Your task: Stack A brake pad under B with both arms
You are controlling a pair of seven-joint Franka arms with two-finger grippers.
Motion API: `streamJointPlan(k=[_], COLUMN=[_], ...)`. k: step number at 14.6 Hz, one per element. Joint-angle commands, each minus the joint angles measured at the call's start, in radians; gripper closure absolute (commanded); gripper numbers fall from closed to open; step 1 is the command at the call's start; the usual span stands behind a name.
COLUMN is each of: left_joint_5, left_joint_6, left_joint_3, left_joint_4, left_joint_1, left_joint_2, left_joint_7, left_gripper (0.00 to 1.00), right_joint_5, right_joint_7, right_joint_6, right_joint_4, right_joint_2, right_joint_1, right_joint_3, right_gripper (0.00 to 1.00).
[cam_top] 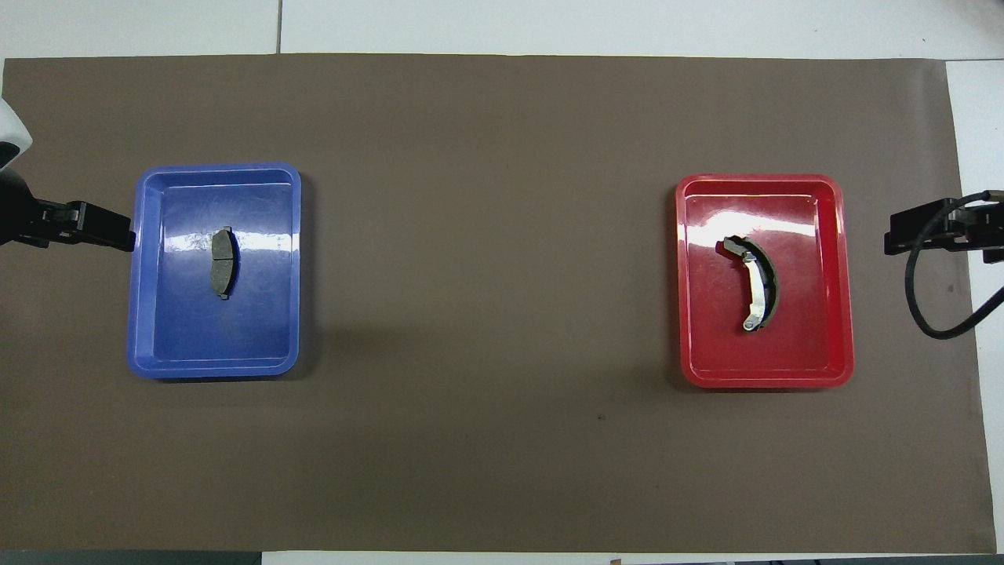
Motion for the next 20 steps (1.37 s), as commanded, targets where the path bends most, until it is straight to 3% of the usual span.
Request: streamJointPlan(k=[1, 20], left_joint_5=[-0.009, -0.011], left_joint_6=[-0.006, 0.031], left_joint_3=[-0.003, -0.009], left_joint_4=[-0.029, -0.031], left_joint_1=[0.006, -0.011], left_joint_2=[-0.03, -0.026], left_joint_7=[-0.008, -0.002], left_gripper=[0.01, 0.01], right_joint_5=[-0.011, -0.011], right_joint_7=[-0.006, -0.006], right_joint_6=[0.003, 0.004], right_joint_4=[0.003, -0.007], right_joint_2=[0.002, -0.001], right_joint_1=[-0.003, -0.006], right_joint_3=[0.0, 0.0], right_gripper=[0.0, 0.0])
